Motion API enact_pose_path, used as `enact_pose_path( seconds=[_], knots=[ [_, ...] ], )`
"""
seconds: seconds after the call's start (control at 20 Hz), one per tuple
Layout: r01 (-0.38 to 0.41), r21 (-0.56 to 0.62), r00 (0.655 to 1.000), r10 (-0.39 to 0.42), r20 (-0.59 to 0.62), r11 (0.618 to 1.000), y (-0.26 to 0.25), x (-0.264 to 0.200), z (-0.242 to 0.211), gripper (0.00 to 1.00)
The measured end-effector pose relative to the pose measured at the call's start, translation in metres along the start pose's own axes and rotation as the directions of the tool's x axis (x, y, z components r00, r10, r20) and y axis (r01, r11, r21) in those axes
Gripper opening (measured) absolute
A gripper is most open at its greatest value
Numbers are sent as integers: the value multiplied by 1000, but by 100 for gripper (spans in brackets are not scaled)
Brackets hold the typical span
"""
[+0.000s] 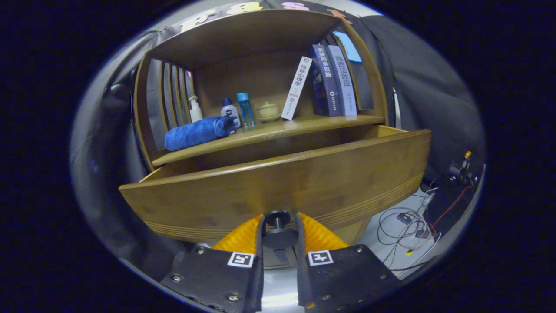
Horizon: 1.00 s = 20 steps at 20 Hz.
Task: Pull open the drawer, take out the items inside it, and place them on the countertop above the cabinet.
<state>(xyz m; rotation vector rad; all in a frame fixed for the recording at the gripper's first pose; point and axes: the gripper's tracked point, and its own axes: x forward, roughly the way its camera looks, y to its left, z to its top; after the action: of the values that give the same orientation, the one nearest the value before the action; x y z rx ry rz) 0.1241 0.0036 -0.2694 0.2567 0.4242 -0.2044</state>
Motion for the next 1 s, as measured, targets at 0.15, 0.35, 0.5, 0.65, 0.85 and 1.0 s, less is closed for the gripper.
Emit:
enact_pose_path(
  seconds=[0.15,0.35,0.5,0.65,0.85,1.0],
  knots=[
    [18,-13,1000,-19,-13,1000,-5,-19,-11,31],
    [37,14,999,-37,-11,999,-9,-40,-16,31],
    [47,5,999,-46,-28,999,-9,-45,-23,31],
    [22,-10,999,-22,-24,1000,-8,-43,-22,31],
    [31,-31,999,-31,-25,999,-8,-44,-22,34],
    [8,-60,1000,-9,-2,998,-4,-51,-16,40]
  ],
)
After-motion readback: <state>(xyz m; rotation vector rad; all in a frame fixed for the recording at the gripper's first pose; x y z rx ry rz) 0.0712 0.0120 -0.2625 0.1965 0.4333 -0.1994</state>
